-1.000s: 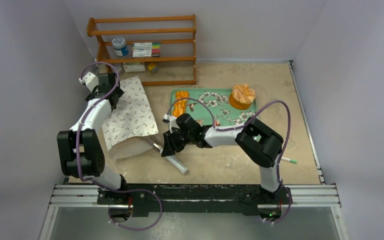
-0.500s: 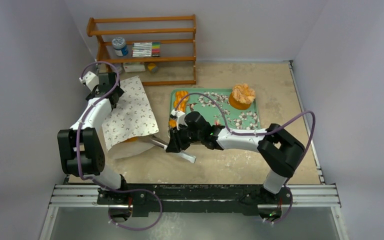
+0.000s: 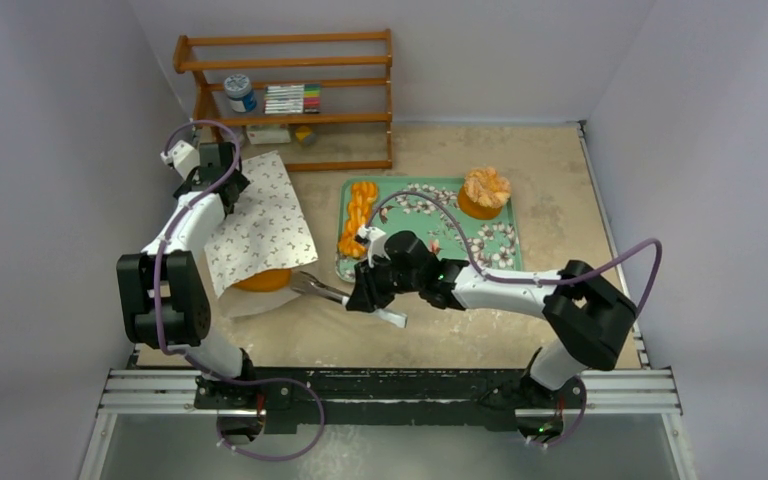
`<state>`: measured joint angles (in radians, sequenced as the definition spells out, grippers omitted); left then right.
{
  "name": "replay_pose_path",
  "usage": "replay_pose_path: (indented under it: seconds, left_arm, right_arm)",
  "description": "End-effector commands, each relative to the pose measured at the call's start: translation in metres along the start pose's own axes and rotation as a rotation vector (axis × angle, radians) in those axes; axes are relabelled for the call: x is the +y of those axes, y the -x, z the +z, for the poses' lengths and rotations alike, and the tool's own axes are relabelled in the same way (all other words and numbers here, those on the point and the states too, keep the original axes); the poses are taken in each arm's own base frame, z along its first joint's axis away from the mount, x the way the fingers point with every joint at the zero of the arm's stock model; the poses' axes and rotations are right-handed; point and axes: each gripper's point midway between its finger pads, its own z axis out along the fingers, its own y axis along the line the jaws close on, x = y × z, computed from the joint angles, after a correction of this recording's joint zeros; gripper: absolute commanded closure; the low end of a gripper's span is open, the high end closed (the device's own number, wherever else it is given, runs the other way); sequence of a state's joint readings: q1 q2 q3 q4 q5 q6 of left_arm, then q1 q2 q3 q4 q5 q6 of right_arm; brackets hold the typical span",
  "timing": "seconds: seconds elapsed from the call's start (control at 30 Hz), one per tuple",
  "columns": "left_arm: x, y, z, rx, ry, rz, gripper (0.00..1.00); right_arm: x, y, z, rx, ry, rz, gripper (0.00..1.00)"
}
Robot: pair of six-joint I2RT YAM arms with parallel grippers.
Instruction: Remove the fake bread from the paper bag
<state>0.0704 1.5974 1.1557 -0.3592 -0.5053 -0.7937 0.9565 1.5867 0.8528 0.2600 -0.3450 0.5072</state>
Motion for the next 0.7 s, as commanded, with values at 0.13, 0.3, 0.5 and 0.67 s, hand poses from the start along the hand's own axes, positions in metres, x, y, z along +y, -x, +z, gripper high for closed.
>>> replay_pose_path:
  seconds: [0.13,0.3,0.5,0.67]
  left_arm:
    - [-0.019,0.018,-0.006,-0.039,-0.051,-0.036,0.19]
    - [-0.019,0.02,-0.008,-0.044,-0.051,-0.035,0.19]
    - [-0.021,0.017,-0.008,-0.034,-0.063,-0.039,0.19]
    - [-0.022,0.015,-0.006,-0.03,-0.069,-0.036,0.19]
  right_arm:
    - [0.015,0.032,-0.012,-0.099,0.0,-0.017,1.0]
    - [0.01,0.038,0.013,-0.067,-0.013,0.01,0.9]
    - [0.01,0.052,0.028,-0.082,-0.028,0.026,0.63]
    - [0.019,0.043,0.031,-0.049,0.042,0.043,0.54]
